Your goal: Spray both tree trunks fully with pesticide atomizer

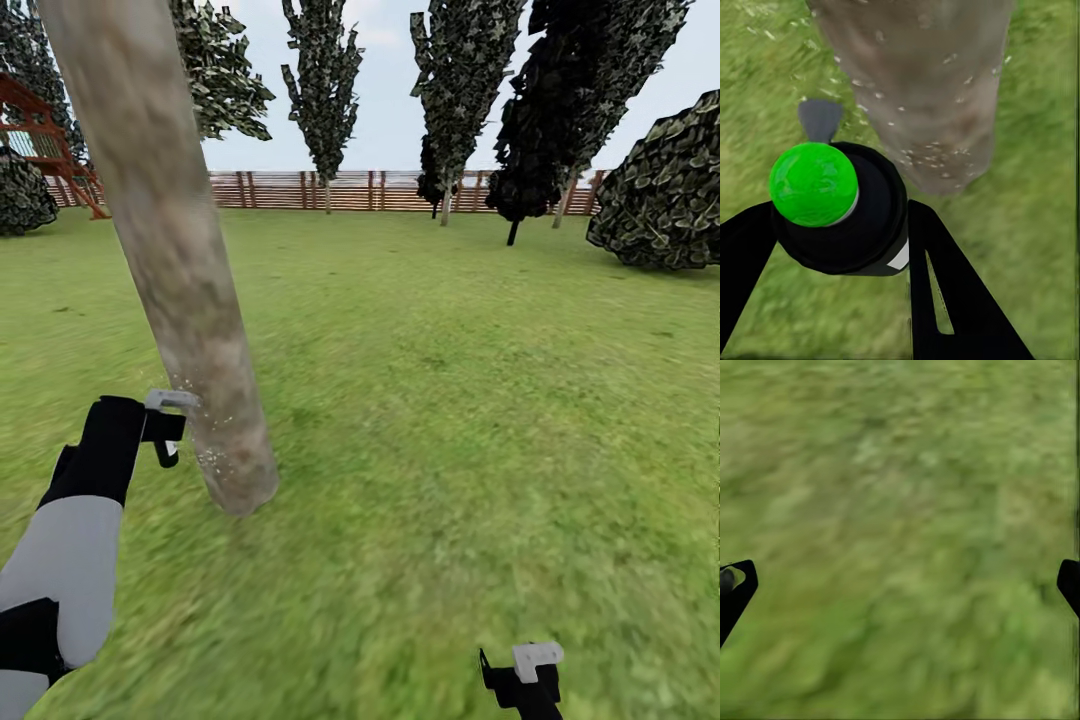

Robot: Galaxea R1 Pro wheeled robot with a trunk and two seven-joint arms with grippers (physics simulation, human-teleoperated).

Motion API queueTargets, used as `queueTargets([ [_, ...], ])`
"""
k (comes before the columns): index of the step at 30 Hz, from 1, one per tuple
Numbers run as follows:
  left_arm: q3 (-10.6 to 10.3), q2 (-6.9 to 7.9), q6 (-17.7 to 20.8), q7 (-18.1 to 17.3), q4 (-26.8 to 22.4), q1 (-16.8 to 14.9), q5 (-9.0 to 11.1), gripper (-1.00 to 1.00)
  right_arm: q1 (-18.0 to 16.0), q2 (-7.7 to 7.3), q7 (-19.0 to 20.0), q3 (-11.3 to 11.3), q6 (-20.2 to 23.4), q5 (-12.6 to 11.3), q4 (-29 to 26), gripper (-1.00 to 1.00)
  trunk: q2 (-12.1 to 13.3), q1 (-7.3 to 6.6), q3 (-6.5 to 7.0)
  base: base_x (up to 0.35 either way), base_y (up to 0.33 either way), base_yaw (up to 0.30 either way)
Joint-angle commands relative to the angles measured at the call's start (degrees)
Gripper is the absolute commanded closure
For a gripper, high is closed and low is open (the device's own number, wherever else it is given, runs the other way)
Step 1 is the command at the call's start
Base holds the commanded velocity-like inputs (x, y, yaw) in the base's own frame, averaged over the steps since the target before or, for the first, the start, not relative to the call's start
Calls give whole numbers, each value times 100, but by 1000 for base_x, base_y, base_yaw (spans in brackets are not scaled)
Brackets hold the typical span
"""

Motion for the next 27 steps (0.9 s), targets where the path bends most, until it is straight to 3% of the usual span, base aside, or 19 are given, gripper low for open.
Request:
queueTargets([
  [1,-2,-1,-1,0,-3,6,1,100,-1,0,0,0,0,0,0,-100,0,0,0,9,-271,11],
  [16,17,-33,-24,28,73,34,-21,100,-2,0,0,0,0,0,0,-100,0,0,0,73,-273,3],
  [27,7,-8,-25,44,78,50,-52,100,-2,0,0,0,0,0,0,-100,0,0,0,82,-271,256],
])
